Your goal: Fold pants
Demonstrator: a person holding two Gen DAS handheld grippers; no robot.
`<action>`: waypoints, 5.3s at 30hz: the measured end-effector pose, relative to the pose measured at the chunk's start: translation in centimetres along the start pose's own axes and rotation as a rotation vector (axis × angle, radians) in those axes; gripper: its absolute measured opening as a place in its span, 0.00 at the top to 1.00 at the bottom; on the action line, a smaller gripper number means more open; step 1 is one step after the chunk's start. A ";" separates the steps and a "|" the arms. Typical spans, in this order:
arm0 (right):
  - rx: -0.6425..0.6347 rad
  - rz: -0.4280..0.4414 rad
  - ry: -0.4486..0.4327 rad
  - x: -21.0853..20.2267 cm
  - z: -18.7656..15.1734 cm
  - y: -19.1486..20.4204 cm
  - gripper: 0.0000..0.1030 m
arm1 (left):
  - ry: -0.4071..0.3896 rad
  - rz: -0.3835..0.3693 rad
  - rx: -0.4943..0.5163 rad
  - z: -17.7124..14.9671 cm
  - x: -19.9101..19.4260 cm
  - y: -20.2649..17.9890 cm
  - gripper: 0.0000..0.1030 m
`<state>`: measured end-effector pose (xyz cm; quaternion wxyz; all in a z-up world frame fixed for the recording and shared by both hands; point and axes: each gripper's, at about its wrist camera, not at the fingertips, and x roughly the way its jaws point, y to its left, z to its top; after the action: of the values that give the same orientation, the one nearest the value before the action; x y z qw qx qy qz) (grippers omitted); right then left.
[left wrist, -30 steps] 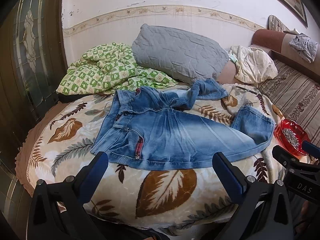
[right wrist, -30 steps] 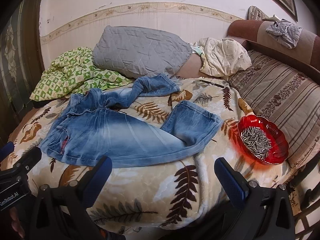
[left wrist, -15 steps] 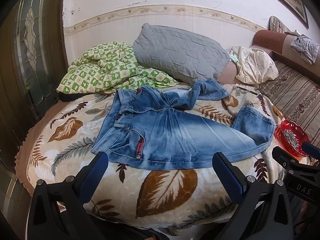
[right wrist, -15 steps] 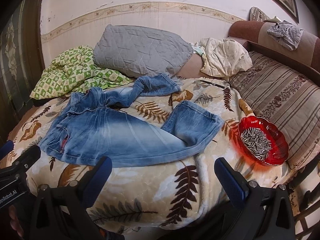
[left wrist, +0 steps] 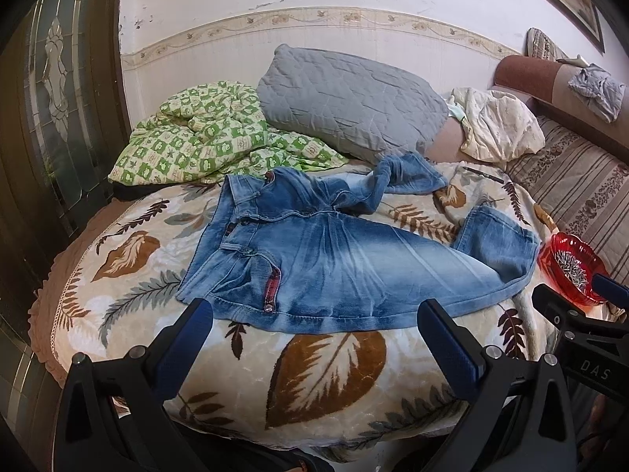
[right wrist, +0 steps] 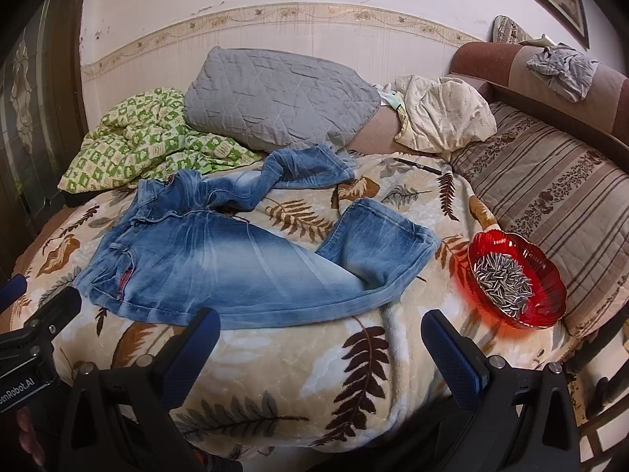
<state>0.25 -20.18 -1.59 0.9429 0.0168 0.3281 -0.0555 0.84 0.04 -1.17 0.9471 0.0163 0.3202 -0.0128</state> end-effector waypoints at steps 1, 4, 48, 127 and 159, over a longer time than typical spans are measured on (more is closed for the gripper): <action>0.000 -0.001 -0.001 0.0 0.0 0.0 0.00 | -0.001 0.000 0.000 0.0 0.0 0.0 0.00; 0.000 -0.001 0.000 0.0 0.0 0.0 0.00 | 0.000 0.000 -0.001 0.0 0.0 0.0 0.00; 0.005 0.089 0.003 3.4 5.4 -3.4 0.00 | 0.049 -0.163 0.150 6.4 6.7 -1.2 0.00; -0.029 0.109 0.472 40.8 27.1 -10.8 0.21 | 0.168 -0.318 0.700 13.0 30.9 -14.2 0.00; 0.289 0.060 0.410 38.3 18.2 -15.3 0.96 | 0.310 -0.236 0.806 8.7 33.6 -13.8 0.95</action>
<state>39.53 -40.24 -10.97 0.8457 0.1720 0.5004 -0.0693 32.34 -14.59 -14.98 0.7980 0.3490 0.4277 -0.2419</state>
